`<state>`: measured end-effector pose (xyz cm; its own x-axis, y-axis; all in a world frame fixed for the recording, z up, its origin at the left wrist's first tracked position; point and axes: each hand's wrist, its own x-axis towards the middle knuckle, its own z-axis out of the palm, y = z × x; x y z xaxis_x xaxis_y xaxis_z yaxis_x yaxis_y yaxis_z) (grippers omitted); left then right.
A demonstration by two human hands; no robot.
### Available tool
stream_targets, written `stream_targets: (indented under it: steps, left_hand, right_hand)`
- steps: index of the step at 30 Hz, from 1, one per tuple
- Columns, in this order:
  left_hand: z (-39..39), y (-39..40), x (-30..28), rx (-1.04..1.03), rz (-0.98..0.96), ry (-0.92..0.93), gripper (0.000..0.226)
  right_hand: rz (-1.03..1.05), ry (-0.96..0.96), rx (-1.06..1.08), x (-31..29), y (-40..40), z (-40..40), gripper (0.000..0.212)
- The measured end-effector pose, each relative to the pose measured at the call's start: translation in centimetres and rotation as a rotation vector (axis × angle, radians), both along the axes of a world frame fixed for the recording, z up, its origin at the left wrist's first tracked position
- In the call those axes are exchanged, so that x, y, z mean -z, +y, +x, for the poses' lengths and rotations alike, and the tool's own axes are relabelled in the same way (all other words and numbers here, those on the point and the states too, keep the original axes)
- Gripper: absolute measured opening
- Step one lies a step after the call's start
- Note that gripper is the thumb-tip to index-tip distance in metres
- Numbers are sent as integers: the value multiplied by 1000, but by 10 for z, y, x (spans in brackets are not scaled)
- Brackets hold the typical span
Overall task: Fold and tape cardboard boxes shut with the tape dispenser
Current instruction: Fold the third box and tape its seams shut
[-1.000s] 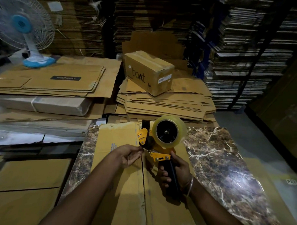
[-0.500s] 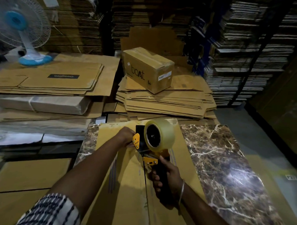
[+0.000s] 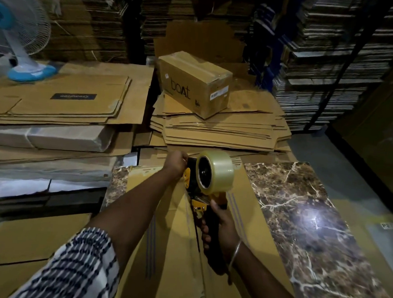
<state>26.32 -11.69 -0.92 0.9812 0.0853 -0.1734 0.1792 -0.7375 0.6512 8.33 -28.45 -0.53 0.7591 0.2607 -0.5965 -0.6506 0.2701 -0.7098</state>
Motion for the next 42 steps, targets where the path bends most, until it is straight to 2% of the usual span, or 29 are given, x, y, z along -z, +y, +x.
stream_targets:
  steps: [5,12,18,21,24,26,28,30,32,35,38,42]
  left_hand:
    - [37,8,-1,-3,-7,-28,16]
    - [76,14,11,21,14,13,14]
    - [78,13,24,67,79,53,12]
    - [80,15,36,45,34,95,20]
    - [81,19,49,19,-101,206,31]
    - [78,21,49,69,-153,269,36]
    - [72,23,35,156,-110,187,24]
    - [63,28,24,173,-169,122,23]
    - [52,35,19,282,-202,131,18]
    - [51,45,31,362,-122,149,33]
    - [50,45,27,422,43,125,23]
    - [42,45,22,451,282,34,26]
  right_hand:
    - [66,-6,54,0,14,15,56]
    - [-28,19,42,12,25,41,60]
    - [-76,11,28,14,29,45,59]
    - [-76,33,21,15,27,49,62]
    - [-73,46,-5,16,26,53,65]
    - [-74,58,-12,16,26,53,66]
    - [-77,73,-14,15,26,53,66]
    - [-74,71,-16,14,27,54,66]
    - [-86,57,-13,13,28,54,65]
    - [-138,9,-13,10,31,52,62]
    - [-196,-31,-17,6,33,51,61]
    - [-177,-31,-17,5,32,47,63]
